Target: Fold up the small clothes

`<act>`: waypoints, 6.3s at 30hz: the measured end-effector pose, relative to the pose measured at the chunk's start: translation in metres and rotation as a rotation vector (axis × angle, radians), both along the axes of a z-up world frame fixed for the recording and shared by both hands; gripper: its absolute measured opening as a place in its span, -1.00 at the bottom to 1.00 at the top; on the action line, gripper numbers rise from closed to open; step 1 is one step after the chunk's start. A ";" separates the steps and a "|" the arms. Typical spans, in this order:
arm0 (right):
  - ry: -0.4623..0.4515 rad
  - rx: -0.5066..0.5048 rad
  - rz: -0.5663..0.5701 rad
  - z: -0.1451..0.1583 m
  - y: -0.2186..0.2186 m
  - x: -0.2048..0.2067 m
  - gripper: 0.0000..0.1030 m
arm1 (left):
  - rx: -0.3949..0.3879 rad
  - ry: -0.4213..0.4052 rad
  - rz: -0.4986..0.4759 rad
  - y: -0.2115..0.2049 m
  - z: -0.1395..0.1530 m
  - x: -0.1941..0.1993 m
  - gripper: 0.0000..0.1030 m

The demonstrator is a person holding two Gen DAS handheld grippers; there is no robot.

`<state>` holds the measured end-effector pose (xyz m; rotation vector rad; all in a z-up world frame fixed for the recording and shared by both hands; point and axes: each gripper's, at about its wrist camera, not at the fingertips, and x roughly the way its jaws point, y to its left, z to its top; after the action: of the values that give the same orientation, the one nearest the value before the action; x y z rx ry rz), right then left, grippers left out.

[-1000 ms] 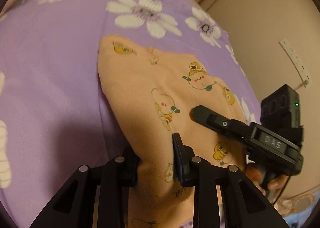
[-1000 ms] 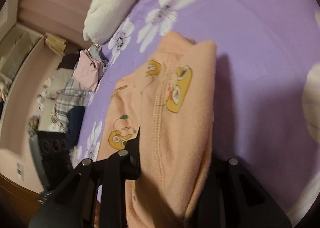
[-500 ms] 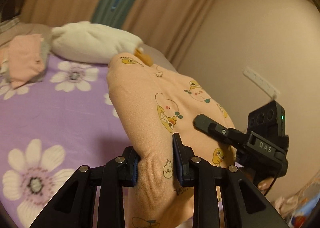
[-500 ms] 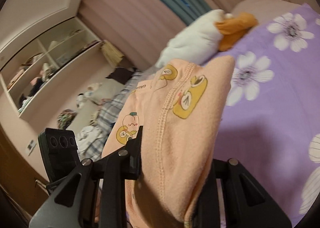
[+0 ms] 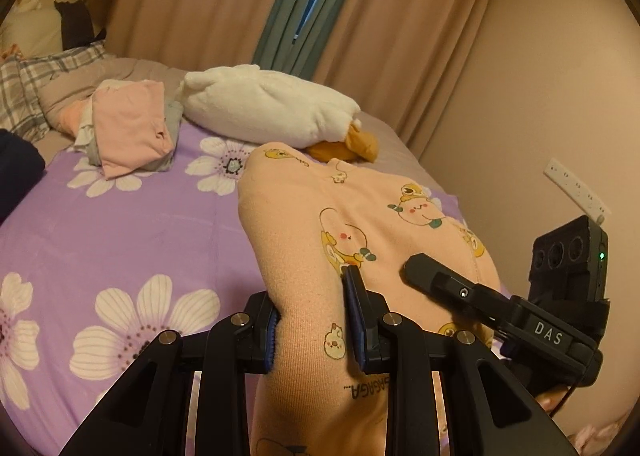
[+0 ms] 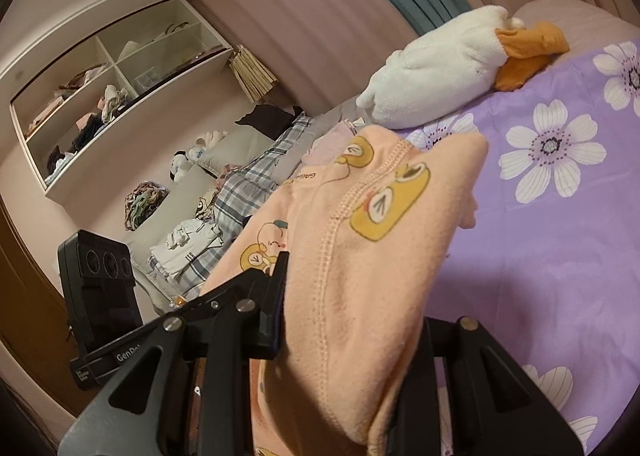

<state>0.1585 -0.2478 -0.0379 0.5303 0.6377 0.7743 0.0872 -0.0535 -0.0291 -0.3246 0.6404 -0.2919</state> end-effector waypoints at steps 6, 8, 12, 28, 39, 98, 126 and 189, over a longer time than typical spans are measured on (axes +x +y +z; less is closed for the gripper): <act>-0.007 0.014 0.009 0.002 0.002 -0.004 -0.41 | 0.024 -0.031 0.013 0.001 0.003 -0.012 -0.48; -0.017 0.018 0.008 0.004 0.003 -0.004 -0.41 | 0.023 -0.042 0.025 0.003 0.005 -0.015 -0.48; -0.039 -0.002 0.014 0.006 0.011 -0.006 -0.41 | 0.018 -0.023 0.039 0.008 0.004 -0.012 -0.48; -0.040 -0.069 -0.003 0.005 0.024 -0.006 -0.41 | 0.071 -0.023 0.042 0.006 0.000 -0.009 -0.48; -0.064 -0.076 -0.007 0.003 0.024 -0.005 -0.40 | 0.080 0.000 0.025 0.004 -0.008 0.001 -0.48; 0.343 -0.317 -0.088 -0.152 -0.029 0.024 -0.78 | 0.231 0.405 -0.073 -0.021 -0.196 0.052 -0.73; 0.288 -0.637 -0.008 -0.173 0.008 0.002 -0.92 | 0.464 0.382 -0.032 -0.023 -0.177 0.004 -0.72; 0.017 -0.436 -0.452 0.039 -0.051 -0.094 0.99 | 0.148 0.028 0.135 -0.006 0.015 -0.089 0.98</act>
<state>0.0644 -0.2990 0.0015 0.2619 0.6480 0.1929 -0.0021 -0.0596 -0.0141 -0.2291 0.6602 -0.1100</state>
